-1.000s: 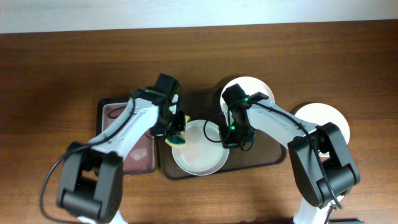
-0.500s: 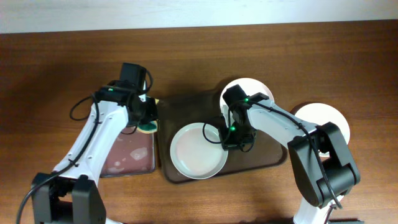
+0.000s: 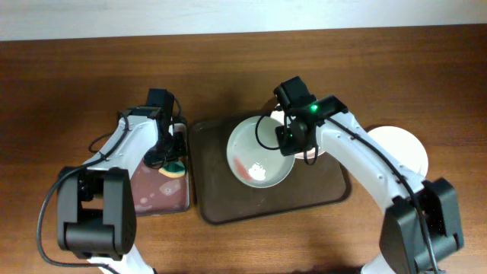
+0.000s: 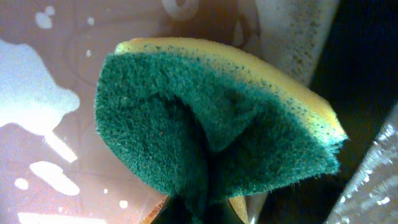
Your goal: Clean dirty plates on tray and stack at the side
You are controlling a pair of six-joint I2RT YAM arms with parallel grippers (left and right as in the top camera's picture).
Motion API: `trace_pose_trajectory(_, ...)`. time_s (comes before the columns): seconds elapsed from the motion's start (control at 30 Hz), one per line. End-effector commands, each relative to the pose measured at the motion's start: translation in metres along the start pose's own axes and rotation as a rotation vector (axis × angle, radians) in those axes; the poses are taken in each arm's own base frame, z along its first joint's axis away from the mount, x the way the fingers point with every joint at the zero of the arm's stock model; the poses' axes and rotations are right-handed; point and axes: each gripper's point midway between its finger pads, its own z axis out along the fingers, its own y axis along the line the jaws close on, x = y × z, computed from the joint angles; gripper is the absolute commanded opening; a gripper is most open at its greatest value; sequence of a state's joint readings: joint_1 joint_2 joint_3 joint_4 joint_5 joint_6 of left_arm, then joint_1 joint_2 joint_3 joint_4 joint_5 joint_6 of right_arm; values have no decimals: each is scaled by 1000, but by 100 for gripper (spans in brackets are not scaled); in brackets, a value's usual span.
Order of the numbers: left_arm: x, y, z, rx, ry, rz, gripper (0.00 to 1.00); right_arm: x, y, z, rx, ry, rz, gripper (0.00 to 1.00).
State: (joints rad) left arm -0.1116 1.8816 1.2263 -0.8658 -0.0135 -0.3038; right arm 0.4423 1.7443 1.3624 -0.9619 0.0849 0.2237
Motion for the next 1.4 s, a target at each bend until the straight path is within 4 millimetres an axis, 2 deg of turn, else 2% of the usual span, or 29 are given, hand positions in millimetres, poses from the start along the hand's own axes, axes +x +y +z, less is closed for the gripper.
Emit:
trace_pose_trajectory(0.0,0,4,12,-19,15,14,0,-23,-15,-52,255,-208,-76,4)
trace_pose_trajectory(0.03,-2,5,14,-25,10,14,1,-24,-15,-60,316,-241,-97,4)
trace_pose_trajectory(0.1,-2,8,14,-41,10,14,35,-28,-10,-72,418,-297,-144,4)
trace_pose_trajectory(0.2,-1,8,14,-43,15,13,68,-34,4,-89,519,-393,-192,4)
trace_pose_trajectory(0.3,-1,8,14,-42,14,14,70,-39,18,-110,622,-499,-227,4)
trace_pose_trajectory(0.37,0,8,14,-42,15,14,70,-39,25,-117,648,-535,-238,4)
trace_pose_trajectory(0.73,-1,8,14,-42,15,14,74,-42,28,-117,624,-556,-208,4)
trace_pose_trajectory(0.77,0,8,14,-42,15,14,74,-42,27,-113,589,-547,-171,4)
trace_pose_trajectory(0.83,0,8,14,-43,17,14,74,-41,22,-89,433,-464,-80,4)
trace_pose_trajectory(0.87,0,8,14,-43,19,14,74,-41,16,-81,371,-426,-25,4)
trace_pose_trajectory(0.9,1,8,14,-44,21,14,74,-41,2,-67,275,-361,71,4)
trace_pose_trajectory(0.97,1,8,14,-44,22,14,74,-39,-15,-54,153,-279,161,4)
trace_pose_trajectory(1.1,1,8,14,-44,22,14,74,-26,-27,-44,-10,-156,149,4)
trace_pose_trajectory(1.13,1,8,14,-44,22,14,72,-17,-22,-42,-74,-107,115,4)
trace_pose_trajectory(1.17,1,8,14,-44,22,14,51,-6,-14,-40,-128,-54,91,4)
trace_pose_trajectory(1.2,1,8,14,-44,22,14,43,1,-9,-37,-155,-22,82,4)
trace_pose_trajectory(1.27,1,8,14,-44,22,14,45,18,-4,-23,-164,46,76,4)
trace_pose_trajectory(1.3,1,8,14,-44,22,14,47,30,-3,-8,-165,89,76,4)
trace_pose_trajectory(1.37,1,8,14,-43,22,14,48,39,4,11,-196,117,75,4)
